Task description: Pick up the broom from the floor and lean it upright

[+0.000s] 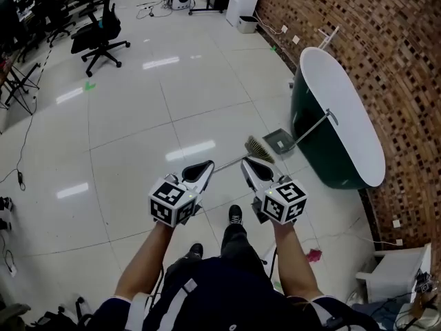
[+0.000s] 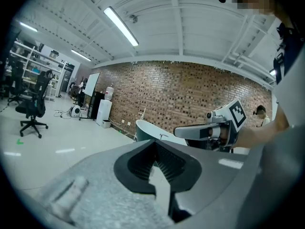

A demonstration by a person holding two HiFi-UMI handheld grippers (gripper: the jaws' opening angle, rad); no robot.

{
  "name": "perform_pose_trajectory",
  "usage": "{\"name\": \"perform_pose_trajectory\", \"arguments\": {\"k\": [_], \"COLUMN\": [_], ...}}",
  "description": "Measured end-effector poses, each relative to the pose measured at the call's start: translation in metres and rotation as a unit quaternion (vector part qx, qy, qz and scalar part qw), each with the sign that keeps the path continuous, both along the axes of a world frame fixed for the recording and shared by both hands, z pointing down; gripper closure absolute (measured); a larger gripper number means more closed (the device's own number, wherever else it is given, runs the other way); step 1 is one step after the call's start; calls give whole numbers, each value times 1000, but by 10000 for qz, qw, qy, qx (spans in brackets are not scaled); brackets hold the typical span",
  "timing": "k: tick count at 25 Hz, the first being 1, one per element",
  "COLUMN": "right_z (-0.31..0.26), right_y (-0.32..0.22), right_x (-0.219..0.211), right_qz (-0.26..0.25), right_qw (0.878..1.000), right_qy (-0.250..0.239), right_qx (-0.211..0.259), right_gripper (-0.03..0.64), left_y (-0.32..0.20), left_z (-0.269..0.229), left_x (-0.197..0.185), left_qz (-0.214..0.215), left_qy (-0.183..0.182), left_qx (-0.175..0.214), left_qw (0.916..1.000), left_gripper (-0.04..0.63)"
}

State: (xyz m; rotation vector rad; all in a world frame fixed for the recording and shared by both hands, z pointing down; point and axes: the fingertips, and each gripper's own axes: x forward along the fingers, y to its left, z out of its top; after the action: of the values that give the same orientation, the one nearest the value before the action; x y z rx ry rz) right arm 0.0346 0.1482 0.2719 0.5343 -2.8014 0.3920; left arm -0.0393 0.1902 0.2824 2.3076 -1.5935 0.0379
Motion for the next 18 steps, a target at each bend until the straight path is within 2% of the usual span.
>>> {"name": "perform_pose_trajectory", "arguments": {"k": [9,13,18], "right_z": [44,72,117], "right_y": [-90,-102,-124], "right_x": [-37,-59,-90], "right_qz": [-1264,-2128,-2861], "right_qw": [9919,9765,9561], "right_qy": [98,294,627], "right_qx": [-2,-196,-29], "right_gripper": [615,615,615], "left_y": [-85,-95,-104], "left_z": [42,68,114], "left_x": [-15,-34,-62], "left_qz": [-865,-1503,-2060], "left_qy": [-118,-147,-186], "left_qx": [-440,-882,-1203], "left_qw": [9952,9846,9710], "left_gripper": [595,595,595]}}
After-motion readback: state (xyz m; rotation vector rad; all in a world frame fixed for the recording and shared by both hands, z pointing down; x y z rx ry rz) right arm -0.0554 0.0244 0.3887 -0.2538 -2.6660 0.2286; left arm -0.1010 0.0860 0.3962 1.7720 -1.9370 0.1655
